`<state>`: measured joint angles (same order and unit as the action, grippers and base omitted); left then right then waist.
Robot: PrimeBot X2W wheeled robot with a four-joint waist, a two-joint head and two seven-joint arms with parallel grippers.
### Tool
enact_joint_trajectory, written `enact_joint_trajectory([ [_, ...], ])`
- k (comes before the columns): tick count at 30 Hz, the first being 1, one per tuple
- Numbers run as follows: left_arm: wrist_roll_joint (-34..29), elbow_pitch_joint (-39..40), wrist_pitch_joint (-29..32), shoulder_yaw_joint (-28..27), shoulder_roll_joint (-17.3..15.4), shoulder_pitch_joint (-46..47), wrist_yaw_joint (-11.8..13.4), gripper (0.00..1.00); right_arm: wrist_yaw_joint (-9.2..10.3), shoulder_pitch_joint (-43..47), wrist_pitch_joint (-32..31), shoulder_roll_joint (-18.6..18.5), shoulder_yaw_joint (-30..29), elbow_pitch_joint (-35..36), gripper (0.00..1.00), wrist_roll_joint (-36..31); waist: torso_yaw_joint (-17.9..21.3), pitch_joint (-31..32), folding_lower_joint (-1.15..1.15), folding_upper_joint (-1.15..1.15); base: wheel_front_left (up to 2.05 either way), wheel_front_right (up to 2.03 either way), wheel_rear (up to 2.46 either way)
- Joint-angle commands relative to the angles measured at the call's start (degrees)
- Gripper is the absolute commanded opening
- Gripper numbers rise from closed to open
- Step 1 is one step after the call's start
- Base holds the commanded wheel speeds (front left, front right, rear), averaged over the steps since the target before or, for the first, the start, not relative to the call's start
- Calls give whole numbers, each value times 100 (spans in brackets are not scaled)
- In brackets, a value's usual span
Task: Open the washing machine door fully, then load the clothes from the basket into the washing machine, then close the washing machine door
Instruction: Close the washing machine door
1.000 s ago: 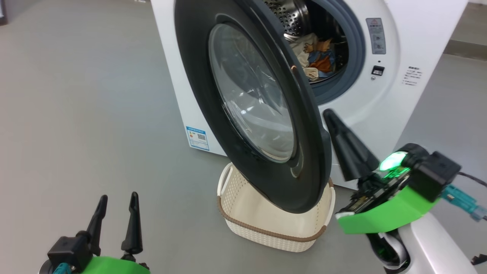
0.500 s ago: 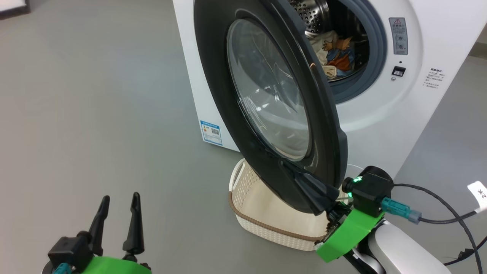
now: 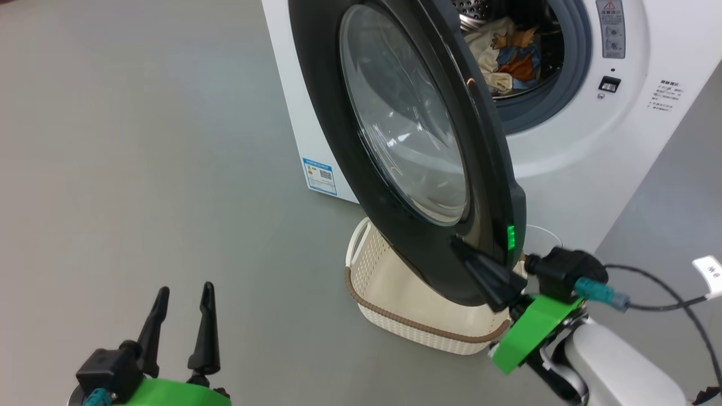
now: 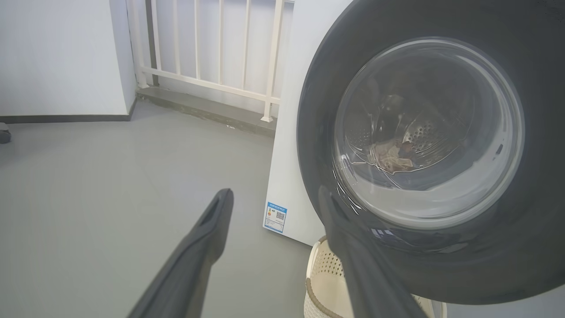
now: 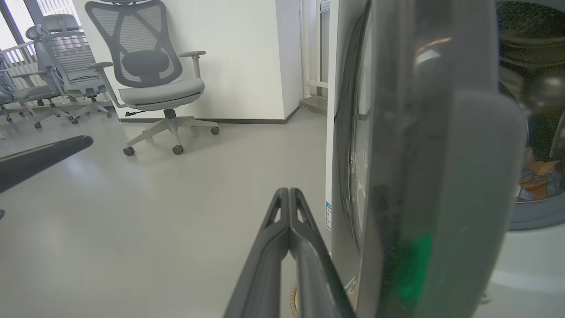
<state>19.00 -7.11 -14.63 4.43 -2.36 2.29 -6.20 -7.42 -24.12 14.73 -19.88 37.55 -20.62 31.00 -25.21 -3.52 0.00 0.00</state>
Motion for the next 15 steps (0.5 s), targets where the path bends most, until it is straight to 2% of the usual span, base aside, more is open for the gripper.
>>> enact_joint_trajectory([
  [1,34,196,-37,-174,-52,174,50,100,-7,-177,27,-13,-6,99,0,79,7,-56,0,0,0,0,0],
  [15,51,354,-37,-80,-52,350,126,100,-7,-571,27,-458,-675,-310,0,167,132,-612,0,0,0,0,0],
])
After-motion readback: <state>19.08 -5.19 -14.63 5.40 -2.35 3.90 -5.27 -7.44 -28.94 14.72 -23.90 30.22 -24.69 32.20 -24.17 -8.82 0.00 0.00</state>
